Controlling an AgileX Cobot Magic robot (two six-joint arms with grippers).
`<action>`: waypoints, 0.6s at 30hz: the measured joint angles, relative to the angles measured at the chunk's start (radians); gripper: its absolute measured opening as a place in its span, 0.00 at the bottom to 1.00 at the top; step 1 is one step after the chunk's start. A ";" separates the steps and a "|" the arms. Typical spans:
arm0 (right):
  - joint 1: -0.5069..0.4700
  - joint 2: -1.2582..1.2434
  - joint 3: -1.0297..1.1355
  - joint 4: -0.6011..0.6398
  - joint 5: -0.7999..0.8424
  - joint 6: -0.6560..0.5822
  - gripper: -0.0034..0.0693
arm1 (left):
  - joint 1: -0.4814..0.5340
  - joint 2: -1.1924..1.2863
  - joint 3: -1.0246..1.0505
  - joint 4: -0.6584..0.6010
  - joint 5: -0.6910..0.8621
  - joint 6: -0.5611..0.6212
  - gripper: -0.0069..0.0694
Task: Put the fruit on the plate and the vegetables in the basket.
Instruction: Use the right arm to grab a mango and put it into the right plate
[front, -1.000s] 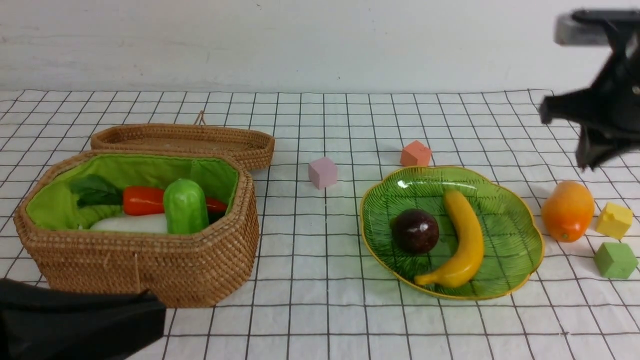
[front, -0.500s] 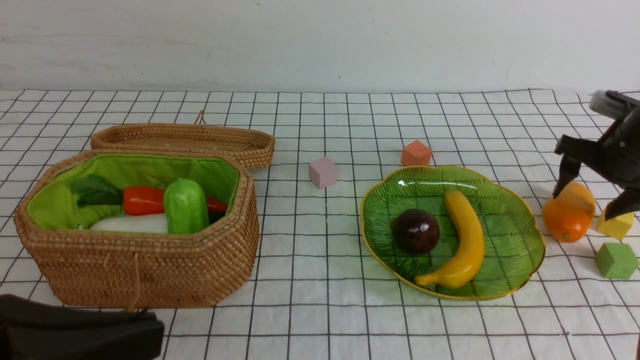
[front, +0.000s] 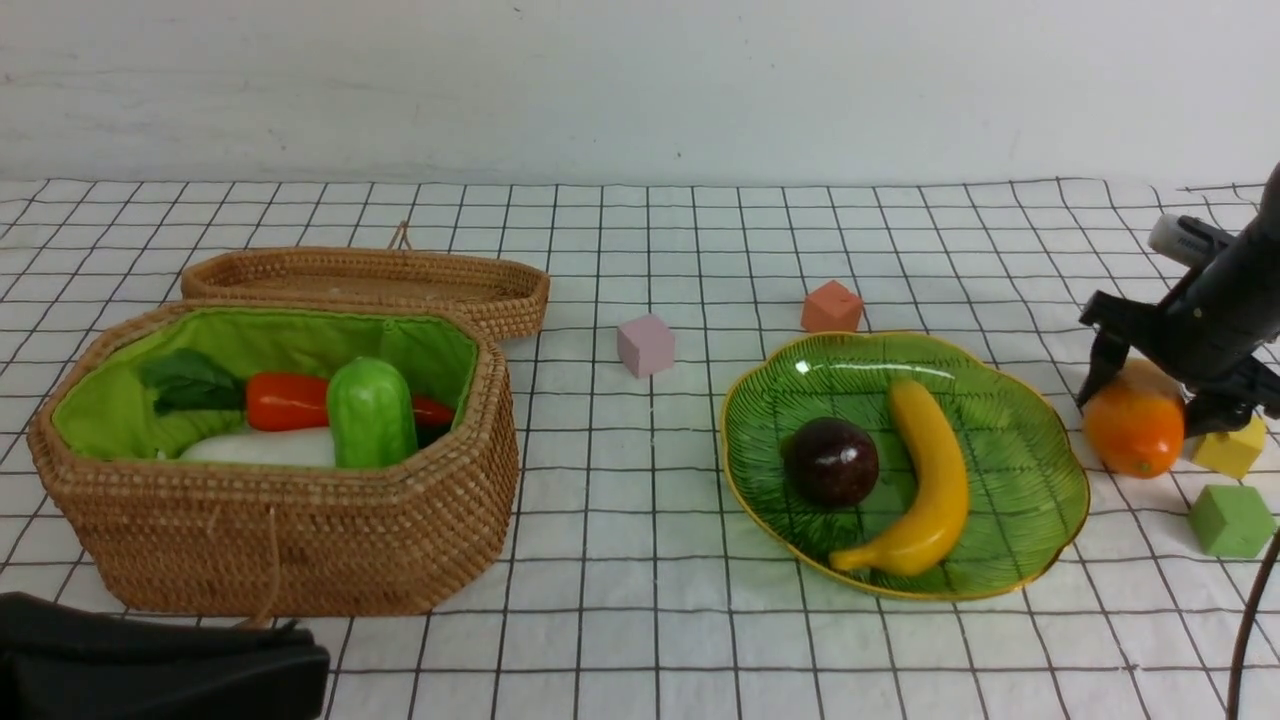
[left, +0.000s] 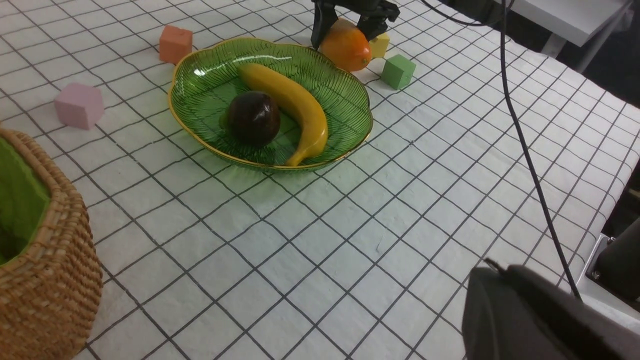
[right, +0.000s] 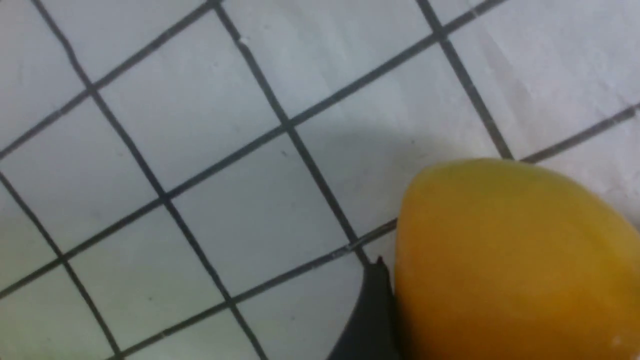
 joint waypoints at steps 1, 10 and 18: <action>-0.002 0.004 -0.004 0.010 0.002 -0.023 0.83 | 0.000 0.000 0.000 0.000 0.000 0.000 0.08; 0.001 -0.028 -0.054 0.097 0.130 -0.217 0.83 | 0.000 0.000 0.000 0.002 -0.001 0.000 0.08; 0.054 -0.291 0.053 0.095 0.274 -0.261 0.83 | 0.000 0.000 0.000 0.017 -0.006 0.000 0.08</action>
